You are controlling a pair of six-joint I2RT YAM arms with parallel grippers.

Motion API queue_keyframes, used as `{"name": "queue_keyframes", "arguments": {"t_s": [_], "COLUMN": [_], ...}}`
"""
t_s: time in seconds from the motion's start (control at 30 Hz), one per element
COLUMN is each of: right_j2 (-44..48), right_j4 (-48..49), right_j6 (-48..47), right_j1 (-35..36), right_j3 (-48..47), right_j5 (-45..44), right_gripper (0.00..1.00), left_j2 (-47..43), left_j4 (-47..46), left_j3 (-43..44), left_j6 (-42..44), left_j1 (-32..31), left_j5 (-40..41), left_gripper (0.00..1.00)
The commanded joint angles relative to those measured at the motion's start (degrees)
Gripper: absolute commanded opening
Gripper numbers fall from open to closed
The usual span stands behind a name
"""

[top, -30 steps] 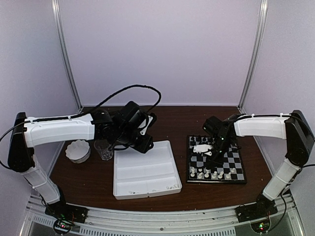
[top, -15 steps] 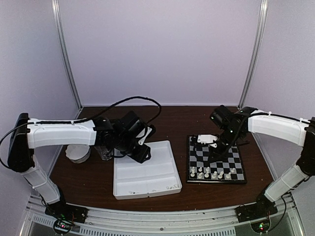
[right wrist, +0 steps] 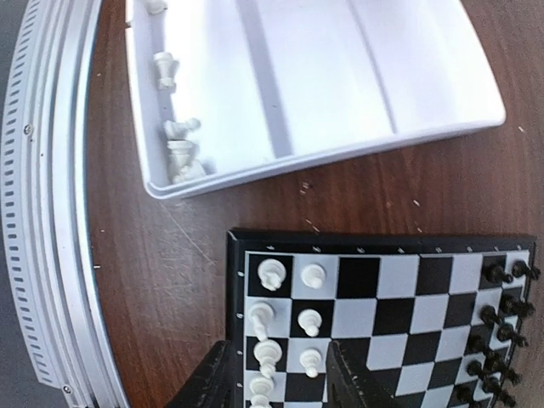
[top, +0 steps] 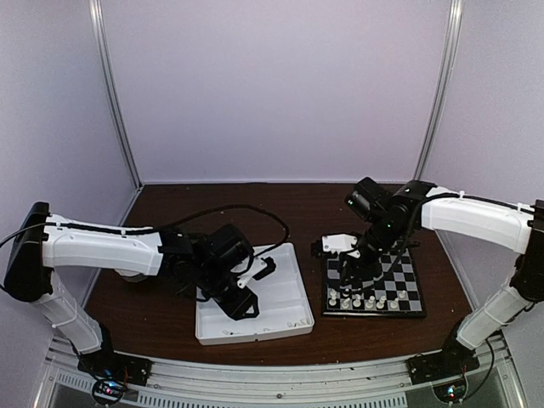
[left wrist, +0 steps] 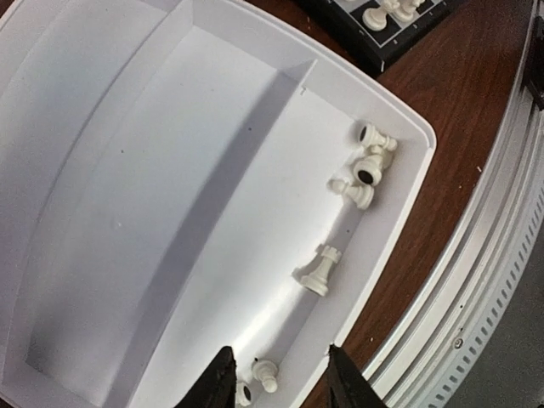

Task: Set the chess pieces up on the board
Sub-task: Move the storage box to the center of the board.

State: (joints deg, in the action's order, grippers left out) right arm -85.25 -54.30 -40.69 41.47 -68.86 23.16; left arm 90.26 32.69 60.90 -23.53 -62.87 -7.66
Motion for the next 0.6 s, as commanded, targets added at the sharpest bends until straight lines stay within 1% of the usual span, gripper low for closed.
{"name": "queue_keyframes", "arguments": {"t_s": [0.0,0.13,0.27,0.37,0.47,0.57], "right_j2": [-2.59,-5.69,-8.18,-7.81,-5.43,-2.57], "right_j4": [0.74,0.59,0.62,0.21,0.00,-1.44], "right_j6": [-3.85,-4.81,-5.28,-5.19,-5.51,-5.81], "right_j1": [6.88,12.85,17.37,18.03,18.03,18.03], "right_j3": [-0.86,-1.91,-2.62,-2.50,-1.27,-0.52], "right_j5": [1.34,1.38,0.78,2.21,2.25,1.65], "right_gripper": [0.39,0.42,0.43,0.43,0.44,0.44], "left_j2": [-0.43,0.08,3.21,6.08,8.39,10.31], "left_j4": [-0.25,0.95,3.24,5.40,6.37,6.44], "left_j3": [-1.08,0.03,2.19,3.98,5.14,6.03], "left_j6": [0.77,3.14,8.26,11.83,14.38,16.36], "left_j1": [0.19,2.19,3.66,3.87,3.87,3.88], "left_j5": [2.85,5.08,5.46,5.41,5.58,3.94], "left_gripper": [0.38,0.42,0.44,0.44,0.44,0.43]}}
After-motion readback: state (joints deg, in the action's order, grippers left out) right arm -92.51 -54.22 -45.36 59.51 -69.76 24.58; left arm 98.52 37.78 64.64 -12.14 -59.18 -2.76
